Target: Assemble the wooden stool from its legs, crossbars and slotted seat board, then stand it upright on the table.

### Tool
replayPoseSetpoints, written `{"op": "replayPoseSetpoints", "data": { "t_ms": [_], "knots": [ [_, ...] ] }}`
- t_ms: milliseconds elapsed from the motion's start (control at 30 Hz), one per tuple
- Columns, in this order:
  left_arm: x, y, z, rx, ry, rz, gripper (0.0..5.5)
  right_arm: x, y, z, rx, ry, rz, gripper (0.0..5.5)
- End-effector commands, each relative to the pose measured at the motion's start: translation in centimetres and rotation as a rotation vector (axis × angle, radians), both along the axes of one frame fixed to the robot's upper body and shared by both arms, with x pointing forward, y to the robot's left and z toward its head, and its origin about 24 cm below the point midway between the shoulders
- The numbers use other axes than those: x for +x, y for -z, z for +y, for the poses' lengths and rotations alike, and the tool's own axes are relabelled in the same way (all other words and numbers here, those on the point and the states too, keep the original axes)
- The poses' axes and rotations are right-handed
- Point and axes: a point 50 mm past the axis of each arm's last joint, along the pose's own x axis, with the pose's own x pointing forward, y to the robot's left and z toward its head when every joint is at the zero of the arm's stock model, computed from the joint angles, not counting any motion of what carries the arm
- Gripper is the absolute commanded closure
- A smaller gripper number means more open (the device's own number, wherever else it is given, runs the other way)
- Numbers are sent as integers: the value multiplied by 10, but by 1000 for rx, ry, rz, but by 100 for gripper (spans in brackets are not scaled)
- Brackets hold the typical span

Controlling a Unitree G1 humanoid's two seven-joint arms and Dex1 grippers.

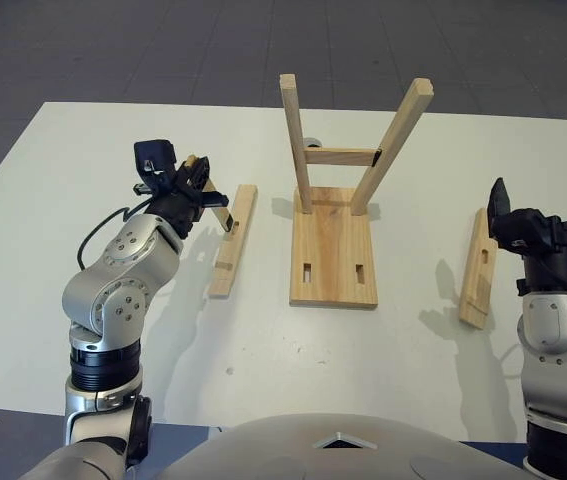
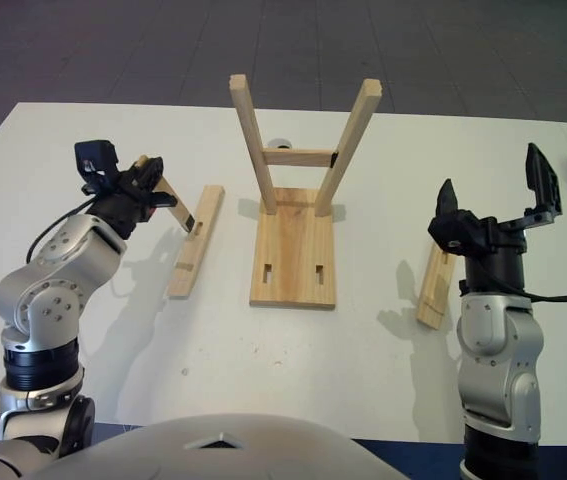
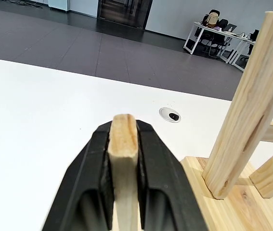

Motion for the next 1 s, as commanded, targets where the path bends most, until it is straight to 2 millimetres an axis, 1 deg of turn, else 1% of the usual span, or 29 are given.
{"op": "replayPoseSetpoints", "data": {
  "t_ms": [33,233,533,800,1000],
  "knots": [
    [6,1,-5,-22,14,-27,508,1,0,1,13,-2,-3,10],
    [7,12,-10,-13,27,-12,508,1,2,2,21,-4,3,10],
    [6,16,2,38,6,-16,508,3,2,2,20,-13,6,10],
    [1,29,-5,13,6,17,508,5,1,3,21,-22,6,10],
    [4,24,-5,26,9,-11,508,6,2,4,24,-27,11,10]
  ]
}}
